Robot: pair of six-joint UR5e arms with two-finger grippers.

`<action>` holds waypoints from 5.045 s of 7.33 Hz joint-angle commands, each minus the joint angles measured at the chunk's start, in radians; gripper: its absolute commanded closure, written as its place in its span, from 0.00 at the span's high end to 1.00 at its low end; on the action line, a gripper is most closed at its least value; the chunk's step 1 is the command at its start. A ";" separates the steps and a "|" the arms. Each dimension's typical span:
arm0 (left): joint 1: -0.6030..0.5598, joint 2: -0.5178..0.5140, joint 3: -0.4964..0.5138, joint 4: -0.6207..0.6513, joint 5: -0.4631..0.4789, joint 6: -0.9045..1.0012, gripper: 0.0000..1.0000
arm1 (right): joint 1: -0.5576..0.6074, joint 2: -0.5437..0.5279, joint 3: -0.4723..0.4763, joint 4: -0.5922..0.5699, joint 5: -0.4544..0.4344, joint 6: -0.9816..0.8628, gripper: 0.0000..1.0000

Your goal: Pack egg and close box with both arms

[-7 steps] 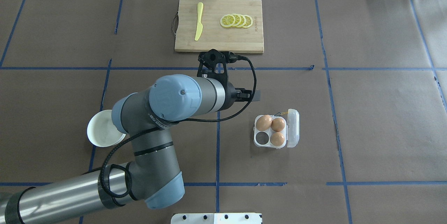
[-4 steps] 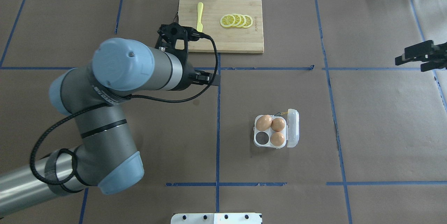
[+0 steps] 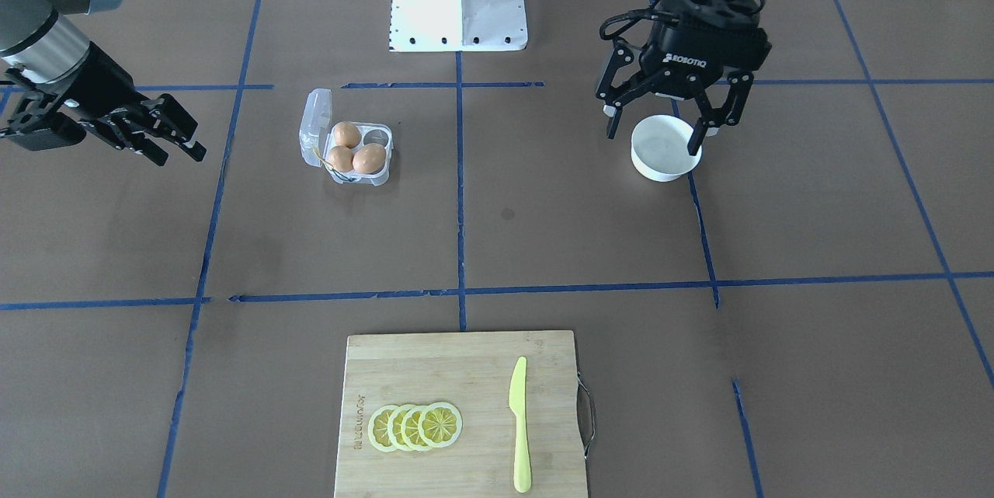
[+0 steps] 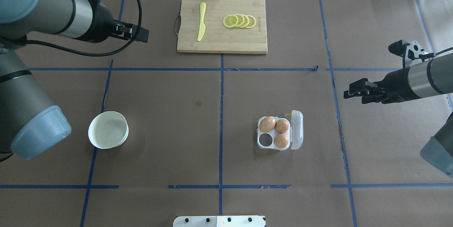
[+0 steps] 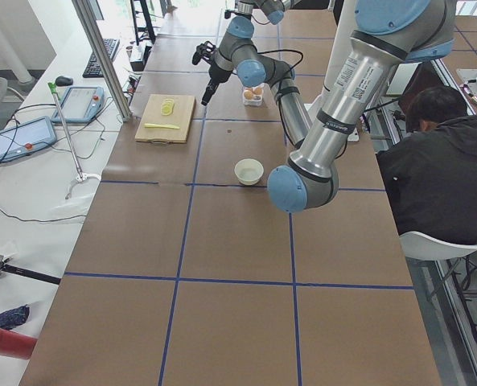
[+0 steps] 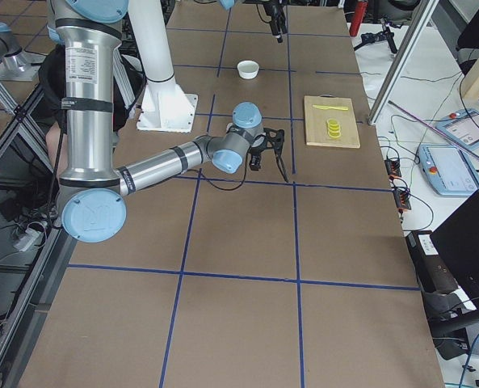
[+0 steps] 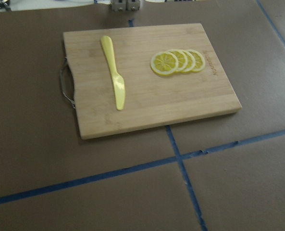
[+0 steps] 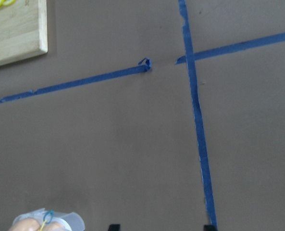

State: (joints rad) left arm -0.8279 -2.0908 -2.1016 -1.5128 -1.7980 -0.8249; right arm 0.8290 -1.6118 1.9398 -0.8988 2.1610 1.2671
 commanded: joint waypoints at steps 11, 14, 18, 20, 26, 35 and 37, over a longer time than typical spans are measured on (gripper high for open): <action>-0.155 0.126 -0.006 0.019 -0.085 0.254 1.00 | -0.334 0.601 -0.082 -0.293 -0.165 0.130 0.18; -0.230 0.231 0.008 0.019 -0.221 0.300 1.00 | -0.288 0.605 -0.044 -0.401 -0.231 0.138 1.00; -0.475 0.287 0.189 0.017 -0.358 0.735 1.00 | -0.074 0.579 -0.018 -0.767 -0.182 -0.289 1.00; -0.635 0.360 0.294 0.011 -0.428 0.967 1.00 | 0.085 0.503 0.016 -0.934 -0.110 -0.640 1.00; -0.683 0.462 0.422 -0.107 -0.455 0.960 1.00 | 0.634 0.127 -0.132 -0.854 0.151 -1.187 1.00; -0.685 0.525 0.434 -0.099 -0.495 0.963 1.00 | 0.725 -0.065 -0.266 -0.680 0.154 -1.301 1.00; -0.685 0.525 0.445 -0.099 -0.494 0.963 1.00 | 0.763 -0.062 -0.268 -0.681 0.195 -1.295 1.00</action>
State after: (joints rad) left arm -1.5125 -1.5664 -1.6654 -1.6123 -2.2923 0.1383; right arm 1.5675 -1.6744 1.6777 -1.5806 2.3276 -0.0233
